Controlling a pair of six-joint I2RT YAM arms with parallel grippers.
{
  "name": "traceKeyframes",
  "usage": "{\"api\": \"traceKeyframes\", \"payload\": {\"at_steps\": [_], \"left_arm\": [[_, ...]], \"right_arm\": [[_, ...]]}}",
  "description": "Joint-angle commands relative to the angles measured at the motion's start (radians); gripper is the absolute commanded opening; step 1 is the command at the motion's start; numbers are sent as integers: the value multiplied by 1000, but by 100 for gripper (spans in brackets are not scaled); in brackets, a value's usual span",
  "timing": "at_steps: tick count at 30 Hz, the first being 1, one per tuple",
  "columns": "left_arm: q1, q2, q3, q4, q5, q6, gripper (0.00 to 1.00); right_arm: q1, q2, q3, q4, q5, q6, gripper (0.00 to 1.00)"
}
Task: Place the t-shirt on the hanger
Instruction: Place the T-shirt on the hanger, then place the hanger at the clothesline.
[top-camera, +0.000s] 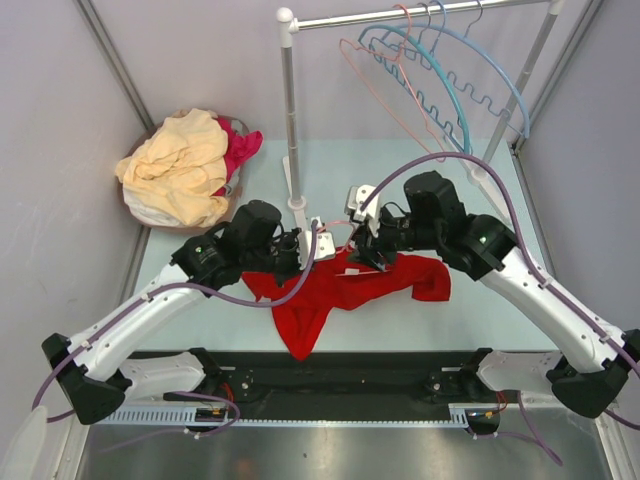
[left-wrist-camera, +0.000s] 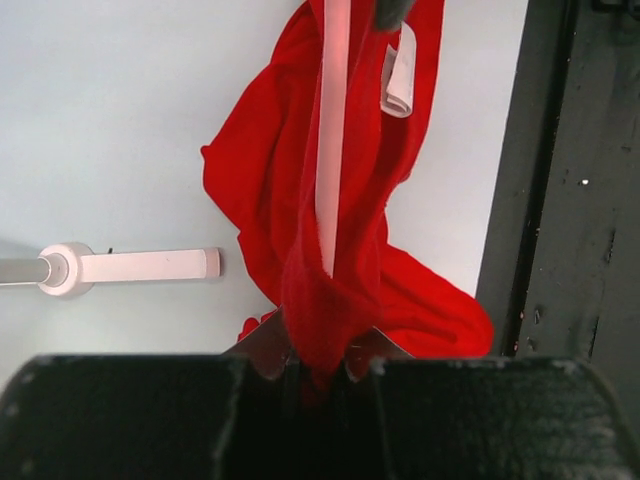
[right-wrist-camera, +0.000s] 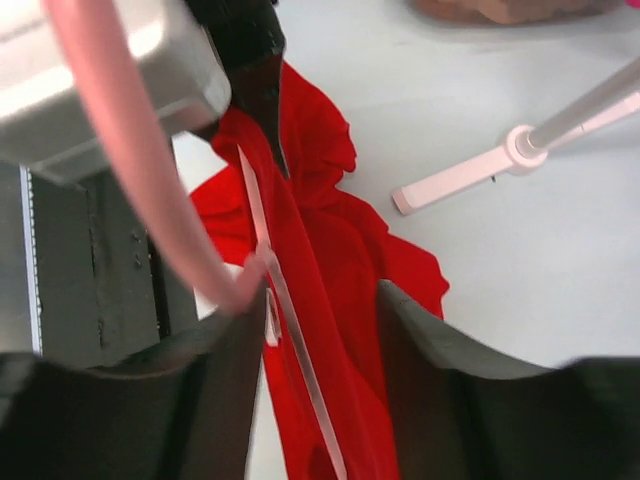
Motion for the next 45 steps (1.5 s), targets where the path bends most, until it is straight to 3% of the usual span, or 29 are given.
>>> {"api": "traceKeyframes", "payload": {"at_steps": [1,2,3,4,5,9,16,19,23,27,31,35,40,43,45], "left_arm": [[3,-14,31,52,50,-36,0],[3,-19,25,53,53,-36,0],[3,-23,21,49,52,-38,0],[10,-34,17,46,52,-39,0],[17,-40,8,43,52,-44,1],[92,-66,-28,-22,143,-16,21],[259,-135,-114,-71,204,57,27],[265,-154,-103,-71,227,57,45],[265,-183,-75,-24,276,-10,79],[265,-287,-159,29,311,-48,82],[264,-390,-288,105,238,-82,91],[264,-389,-344,162,239,-87,92],[253,-315,-293,221,296,-52,91],[184,-281,-230,214,245,-29,88],[81,-251,-177,205,170,-21,88]], "right_arm": [[32,15,-11,113,-29,16,41],[35,21,-15,113,-23,13,30],[38,29,-15,113,-13,12,4],[38,30,-12,113,17,22,0],[35,30,-9,110,28,22,0],[-8,-17,-9,72,20,-2,0],[-114,-114,12,-100,-30,-74,0],[-129,-128,21,-140,-30,-83,0],[-132,-163,31,-163,-17,-71,0],[-158,-243,43,-229,31,-89,0],[-192,-330,47,-312,71,-106,0],[-195,-373,46,-355,56,-62,0],[-194,-353,23,-352,34,-30,0],[-186,-333,20,-340,31,-16,0],[-181,-324,20,-330,33,-13,0]]}}
